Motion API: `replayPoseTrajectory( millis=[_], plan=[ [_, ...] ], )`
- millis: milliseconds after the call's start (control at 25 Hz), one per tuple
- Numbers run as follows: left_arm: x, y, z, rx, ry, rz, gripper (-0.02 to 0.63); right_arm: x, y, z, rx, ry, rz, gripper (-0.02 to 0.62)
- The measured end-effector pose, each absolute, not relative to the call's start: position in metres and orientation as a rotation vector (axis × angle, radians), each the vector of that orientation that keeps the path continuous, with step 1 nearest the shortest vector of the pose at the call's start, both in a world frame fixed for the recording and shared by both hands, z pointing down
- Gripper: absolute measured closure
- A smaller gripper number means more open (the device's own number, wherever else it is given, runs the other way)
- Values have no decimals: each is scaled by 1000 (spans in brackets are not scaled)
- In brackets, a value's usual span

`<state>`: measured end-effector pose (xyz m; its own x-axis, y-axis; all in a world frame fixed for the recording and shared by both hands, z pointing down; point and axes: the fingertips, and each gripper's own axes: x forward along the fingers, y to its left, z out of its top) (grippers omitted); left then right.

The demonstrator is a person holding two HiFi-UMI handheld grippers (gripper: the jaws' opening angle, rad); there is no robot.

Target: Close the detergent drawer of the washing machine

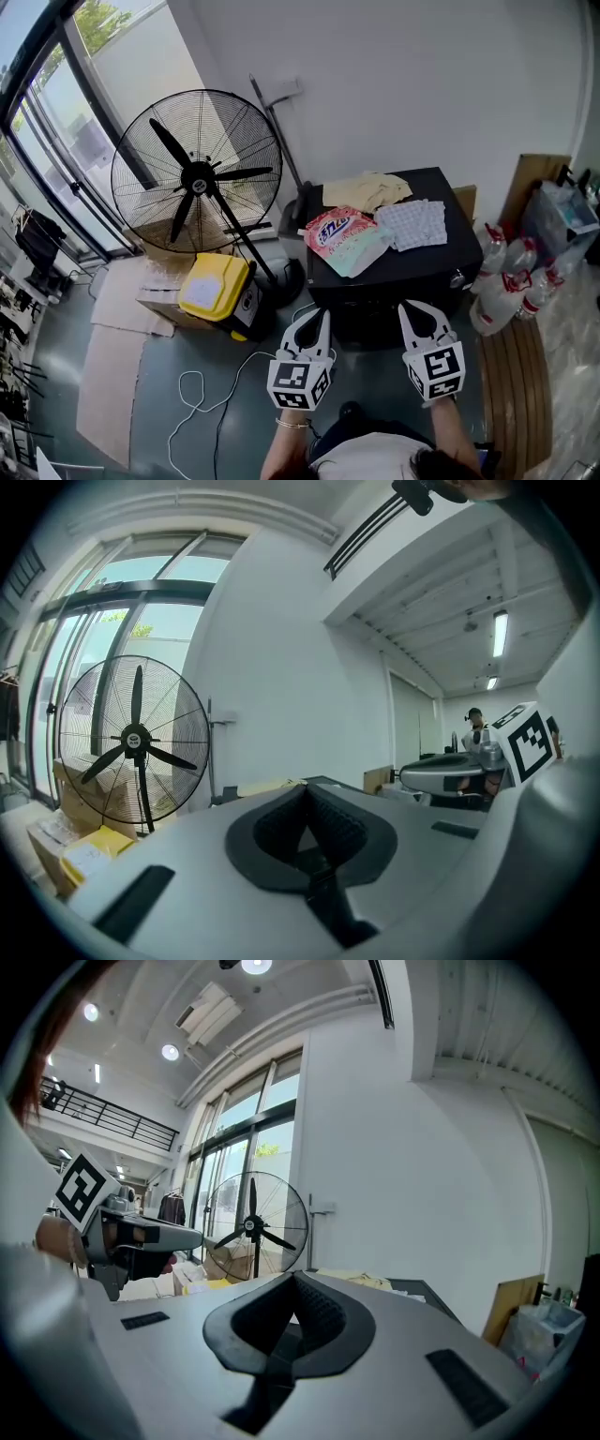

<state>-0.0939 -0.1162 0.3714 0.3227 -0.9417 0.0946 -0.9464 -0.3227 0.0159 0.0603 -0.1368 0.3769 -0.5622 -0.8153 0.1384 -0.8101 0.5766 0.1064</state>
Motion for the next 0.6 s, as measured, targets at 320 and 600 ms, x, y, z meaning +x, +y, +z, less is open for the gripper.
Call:
replayPoseTrajectory(
  millis=[320,600],
  plan=[
    [-92,-122,372,2555,-1716,121,589,50,-139,369,1397,-2637,-65,569],
    [-96,-124,375,2565,-1686,127,589,53,-138,374,1441,-2627,-23,569]
  ],
)
